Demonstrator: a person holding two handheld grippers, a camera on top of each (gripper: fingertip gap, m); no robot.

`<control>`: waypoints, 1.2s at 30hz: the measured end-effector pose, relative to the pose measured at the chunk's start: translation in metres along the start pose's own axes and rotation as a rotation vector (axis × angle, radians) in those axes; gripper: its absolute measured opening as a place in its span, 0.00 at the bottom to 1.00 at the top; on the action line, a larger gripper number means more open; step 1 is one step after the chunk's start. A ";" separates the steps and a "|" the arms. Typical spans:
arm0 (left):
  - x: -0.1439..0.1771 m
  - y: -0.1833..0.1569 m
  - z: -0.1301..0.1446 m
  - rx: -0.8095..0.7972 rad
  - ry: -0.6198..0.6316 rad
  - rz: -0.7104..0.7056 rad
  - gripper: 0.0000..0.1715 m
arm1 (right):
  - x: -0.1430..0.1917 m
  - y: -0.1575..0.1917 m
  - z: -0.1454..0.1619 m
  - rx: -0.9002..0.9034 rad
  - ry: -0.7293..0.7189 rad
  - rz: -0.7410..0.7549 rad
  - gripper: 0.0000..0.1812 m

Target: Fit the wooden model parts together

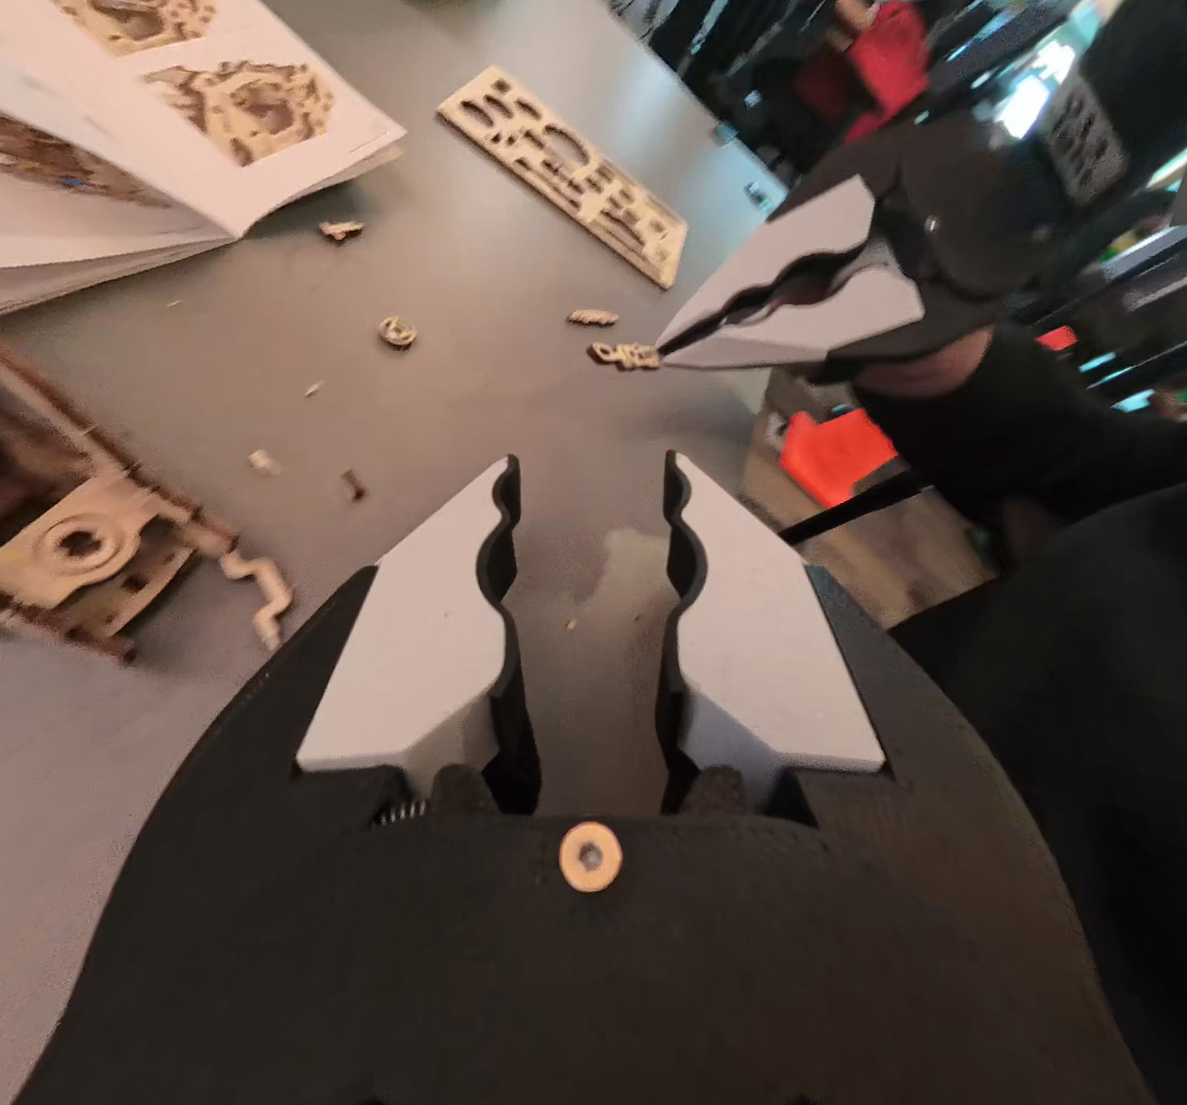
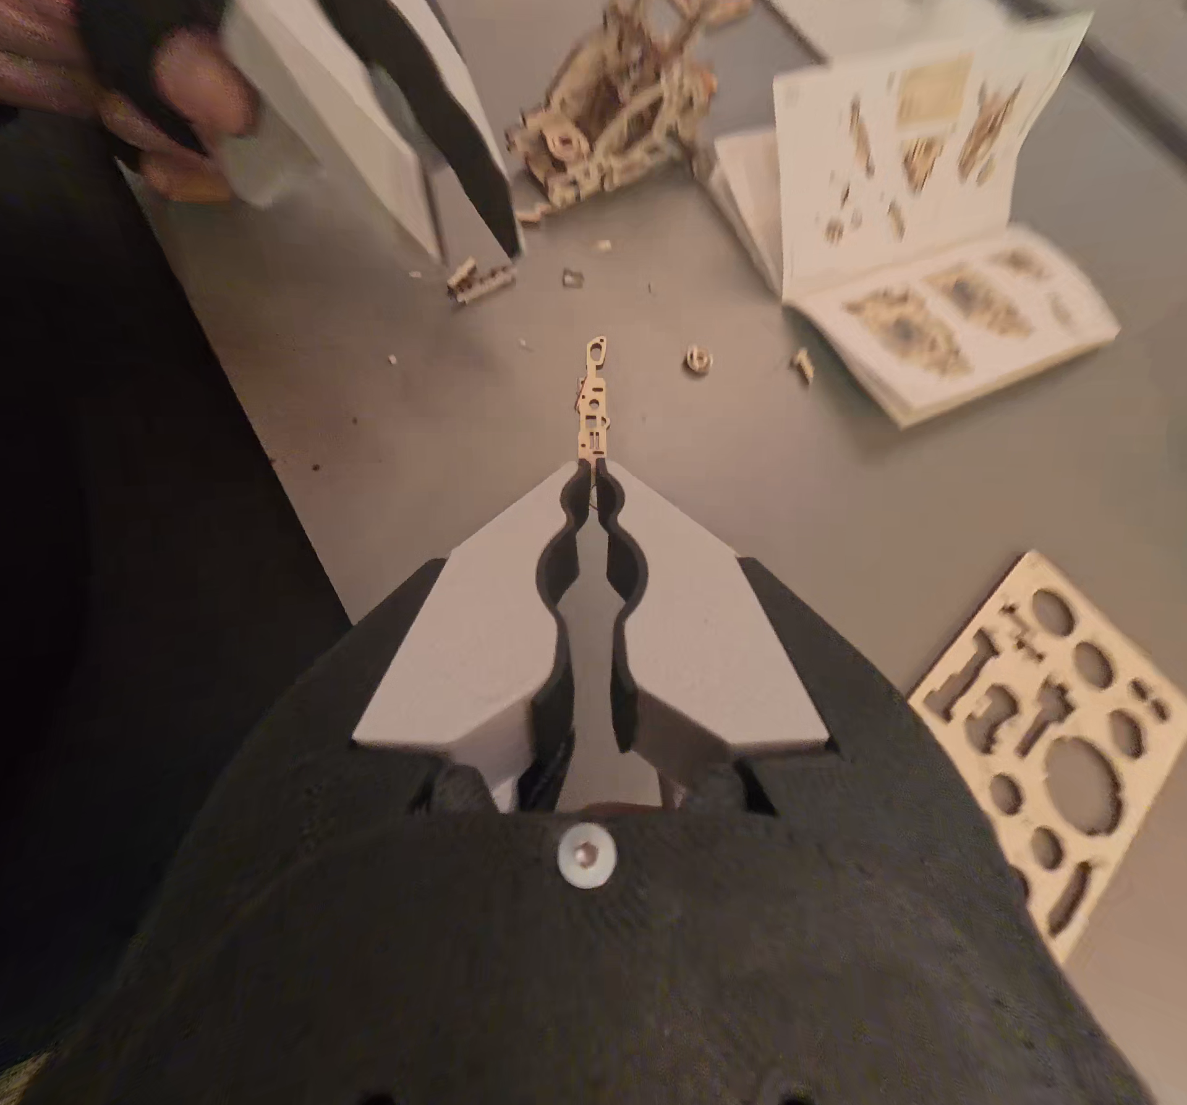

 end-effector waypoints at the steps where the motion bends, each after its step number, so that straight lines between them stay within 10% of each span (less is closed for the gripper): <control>1: -0.004 -0.002 -0.005 0.042 -0.017 0.035 0.24 | 0.002 0.003 -0.008 0.052 -0.024 -0.004 0.00; 6: -0.012 -0.021 -0.028 0.301 -0.077 0.361 0.12 | 0.010 0.012 -0.031 0.322 -0.081 -0.009 0.00; 36: -0.019 -0.015 -0.046 0.623 -0.242 0.381 0.00 | 0.001 0.017 -0.053 0.590 -0.162 0.073 0.00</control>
Point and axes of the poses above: each gripper's, where its closed fingertips meet, x back along the fingers, z out of its underside, y = z × x across the jaws, the point moved 3 cm from there along x, back along the fingers, and after that the axes turned 6 degrees about -y, right-handed, at the moved point
